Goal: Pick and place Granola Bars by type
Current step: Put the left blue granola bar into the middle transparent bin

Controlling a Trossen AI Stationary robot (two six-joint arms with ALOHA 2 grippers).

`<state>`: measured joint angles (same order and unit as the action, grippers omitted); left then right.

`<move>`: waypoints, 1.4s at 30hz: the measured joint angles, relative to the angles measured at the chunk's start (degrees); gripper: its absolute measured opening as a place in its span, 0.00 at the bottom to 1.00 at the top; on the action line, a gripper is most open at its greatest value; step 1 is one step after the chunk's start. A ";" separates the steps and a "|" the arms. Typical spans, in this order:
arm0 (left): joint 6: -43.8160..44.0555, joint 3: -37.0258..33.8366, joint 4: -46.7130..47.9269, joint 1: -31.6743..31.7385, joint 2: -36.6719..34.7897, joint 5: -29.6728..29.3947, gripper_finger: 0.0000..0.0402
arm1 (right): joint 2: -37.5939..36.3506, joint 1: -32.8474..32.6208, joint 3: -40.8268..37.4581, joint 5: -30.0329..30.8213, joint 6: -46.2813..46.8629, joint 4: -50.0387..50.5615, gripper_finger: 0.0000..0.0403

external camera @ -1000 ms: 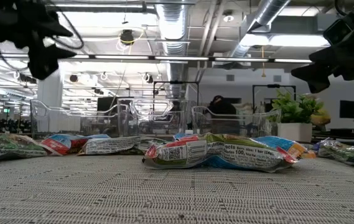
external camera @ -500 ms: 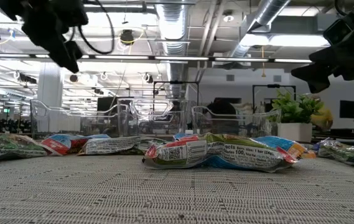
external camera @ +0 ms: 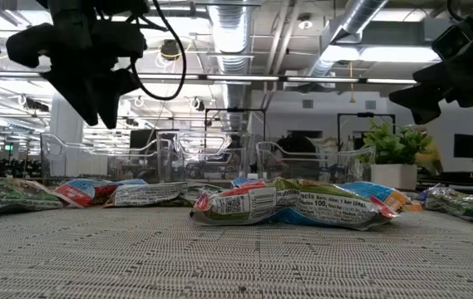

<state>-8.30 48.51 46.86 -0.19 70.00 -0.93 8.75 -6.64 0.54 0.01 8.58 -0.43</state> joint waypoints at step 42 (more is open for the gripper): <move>-2.95 0.02 -2.83 -0.03 20.08 -7.47 0.36 | 0.00 0.00 0.00 0.00 -0.02 0.00 0.59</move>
<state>-11.25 48.53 44.03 -0.21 90.08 -8.40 8.75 -6.63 0.54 0.01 8.56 -0.43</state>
